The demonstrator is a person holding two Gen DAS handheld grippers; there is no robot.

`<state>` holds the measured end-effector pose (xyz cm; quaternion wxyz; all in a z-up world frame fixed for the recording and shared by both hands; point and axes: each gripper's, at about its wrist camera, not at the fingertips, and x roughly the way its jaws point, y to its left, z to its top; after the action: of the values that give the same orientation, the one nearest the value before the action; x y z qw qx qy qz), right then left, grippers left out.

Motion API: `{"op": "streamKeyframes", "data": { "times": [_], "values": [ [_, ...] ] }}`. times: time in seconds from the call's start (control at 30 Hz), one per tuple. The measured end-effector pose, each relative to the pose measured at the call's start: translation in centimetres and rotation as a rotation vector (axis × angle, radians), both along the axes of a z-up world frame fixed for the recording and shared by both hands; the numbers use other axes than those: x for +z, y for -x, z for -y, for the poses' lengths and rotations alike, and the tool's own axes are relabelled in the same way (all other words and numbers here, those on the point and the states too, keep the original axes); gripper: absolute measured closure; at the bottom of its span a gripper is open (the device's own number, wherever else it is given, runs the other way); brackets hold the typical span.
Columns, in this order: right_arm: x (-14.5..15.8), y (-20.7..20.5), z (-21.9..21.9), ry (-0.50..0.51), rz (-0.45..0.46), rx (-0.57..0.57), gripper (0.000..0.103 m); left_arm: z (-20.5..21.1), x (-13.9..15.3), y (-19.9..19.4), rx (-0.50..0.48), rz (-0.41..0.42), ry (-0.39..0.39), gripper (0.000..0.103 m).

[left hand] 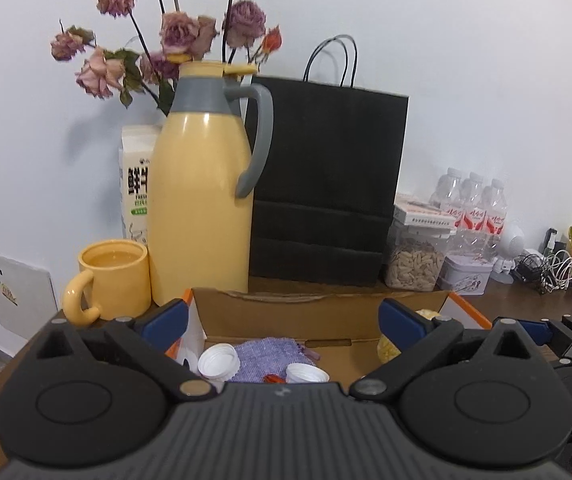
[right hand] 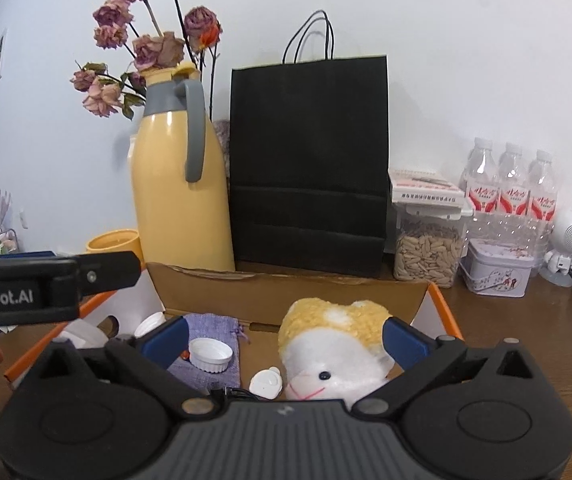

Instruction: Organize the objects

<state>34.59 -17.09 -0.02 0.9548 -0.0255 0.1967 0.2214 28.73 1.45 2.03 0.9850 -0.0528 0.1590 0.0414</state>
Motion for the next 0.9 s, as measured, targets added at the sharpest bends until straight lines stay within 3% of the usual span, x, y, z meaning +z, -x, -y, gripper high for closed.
{"op": "streamKeyframes", "data": {
  "times": [0.2,0.4,0.9],
  "values": [
    [1.3,3.3,1.7,0.002,0.020,0.000,0.000,-0.2,1.4,4.1,0.006,0.036,-0.002,0.000],
    [2.5,8.4,4.0,0.001,0.033,-0.007,0.000,0.0,1.8,9.1,0.019,-0.016,-0.017,0.000],
    [0.4,18.6,7.6,-0.034,-0.106,-0.009,0.000,2.7,-1.4,19.8,-0.015,-0.144,-0.044,0.000]
  ]
}}
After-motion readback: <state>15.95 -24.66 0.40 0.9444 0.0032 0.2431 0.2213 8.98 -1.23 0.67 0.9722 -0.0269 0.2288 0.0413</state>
